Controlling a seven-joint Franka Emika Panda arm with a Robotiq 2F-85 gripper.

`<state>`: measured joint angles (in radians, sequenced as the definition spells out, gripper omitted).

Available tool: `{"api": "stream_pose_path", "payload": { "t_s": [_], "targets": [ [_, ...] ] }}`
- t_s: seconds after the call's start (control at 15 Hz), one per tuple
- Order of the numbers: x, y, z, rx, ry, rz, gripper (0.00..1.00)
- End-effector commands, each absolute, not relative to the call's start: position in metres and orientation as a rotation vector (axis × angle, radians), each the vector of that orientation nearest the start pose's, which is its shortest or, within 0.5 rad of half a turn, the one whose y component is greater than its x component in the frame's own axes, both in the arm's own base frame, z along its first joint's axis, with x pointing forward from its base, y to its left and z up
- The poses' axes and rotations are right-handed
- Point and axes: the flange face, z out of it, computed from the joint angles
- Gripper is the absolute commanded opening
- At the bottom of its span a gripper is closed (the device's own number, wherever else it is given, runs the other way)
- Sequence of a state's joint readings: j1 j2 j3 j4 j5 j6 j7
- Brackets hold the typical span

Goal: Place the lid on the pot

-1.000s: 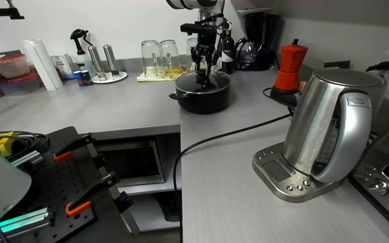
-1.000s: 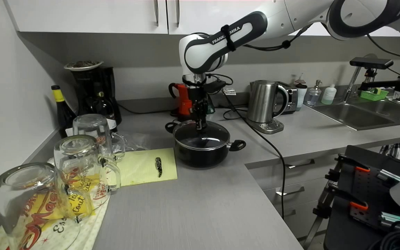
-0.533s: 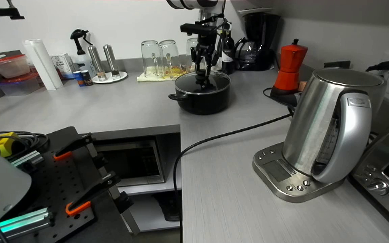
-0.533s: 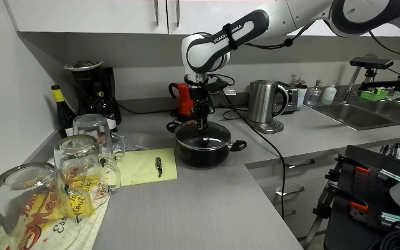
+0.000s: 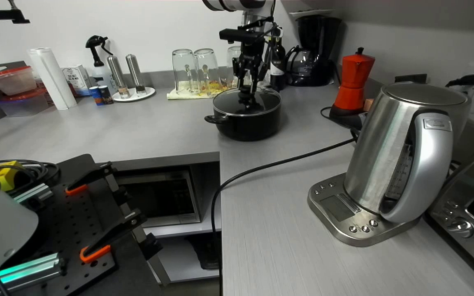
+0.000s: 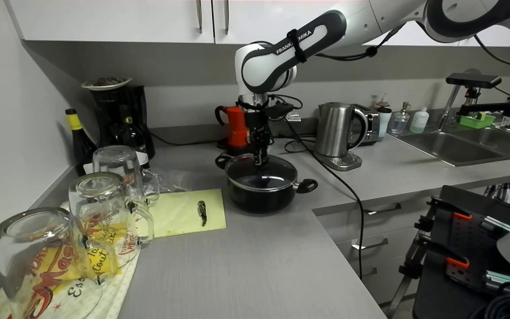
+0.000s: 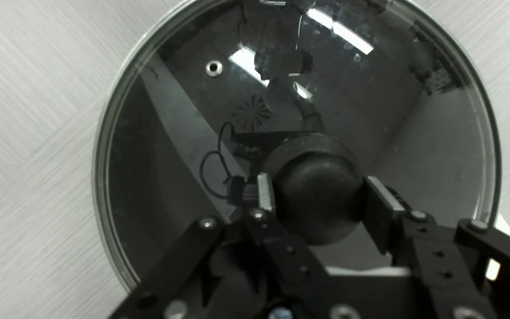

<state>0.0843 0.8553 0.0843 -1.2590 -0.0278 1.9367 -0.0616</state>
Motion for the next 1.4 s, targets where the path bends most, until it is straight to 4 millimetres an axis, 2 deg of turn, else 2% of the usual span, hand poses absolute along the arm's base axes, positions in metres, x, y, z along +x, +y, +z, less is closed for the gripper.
{"api": "stream_pose_path", "payload": {
  "t_s": [0.0, 0.27, 1.07, 1.13, 1.2, 1.27, 1.33],
  "targets": [
    [0.7161, 0.1094, 0.2376, -3.099, -0.359, 0.284, 0.25],
    [0.7155, 0.1149, 0.2376, -3.132, -0.381, 0.298, 0.25],
    [0.7113, 0.1132, 0.2331, -3.165, -0.396, 0.360, 0.25],
    [0.7109, 0.1132, 0.2323, -3.169, -0.397, 0.368, 0.44],
    [0.7105, 0.1133, 0.2319, -3.173, -0.398, 0.371, 0.75],
    [0.7101, 0.1136, 0.2314, -3.176, -0.401, 0.377, 0.77],
    [0.7094, 0.1137, 0.2310, -3.179, -0.406, 0.384, 0.83]
  ]
}}
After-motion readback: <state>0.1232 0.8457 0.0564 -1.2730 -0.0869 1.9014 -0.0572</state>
